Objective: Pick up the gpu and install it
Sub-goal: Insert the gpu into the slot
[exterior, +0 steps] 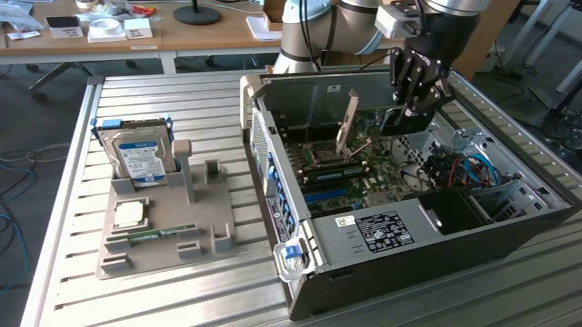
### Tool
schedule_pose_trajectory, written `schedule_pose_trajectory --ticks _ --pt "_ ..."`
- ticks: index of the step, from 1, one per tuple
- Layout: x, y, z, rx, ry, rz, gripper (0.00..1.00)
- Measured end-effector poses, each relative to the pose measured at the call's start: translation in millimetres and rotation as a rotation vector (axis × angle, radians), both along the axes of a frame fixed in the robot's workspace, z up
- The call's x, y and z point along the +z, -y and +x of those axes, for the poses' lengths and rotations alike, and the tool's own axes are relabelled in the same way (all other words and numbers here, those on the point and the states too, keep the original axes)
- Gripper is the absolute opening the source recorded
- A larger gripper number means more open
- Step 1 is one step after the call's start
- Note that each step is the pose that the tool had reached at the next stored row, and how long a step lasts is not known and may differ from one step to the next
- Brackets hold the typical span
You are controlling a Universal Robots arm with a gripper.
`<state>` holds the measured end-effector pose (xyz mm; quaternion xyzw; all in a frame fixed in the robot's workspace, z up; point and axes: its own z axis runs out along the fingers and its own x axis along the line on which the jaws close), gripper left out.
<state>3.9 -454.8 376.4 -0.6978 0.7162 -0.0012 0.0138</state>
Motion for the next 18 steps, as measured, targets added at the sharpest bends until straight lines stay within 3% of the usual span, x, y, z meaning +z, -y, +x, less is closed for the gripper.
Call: schedule_pose_trajectory --ticks 6,18 --pt "-9.3 2.5 -0.9 0.000 0.0002 0.0000 0.27" --pt "-9.9 2.5 -0.9 0.000 0.0003 0.0011 0.27"
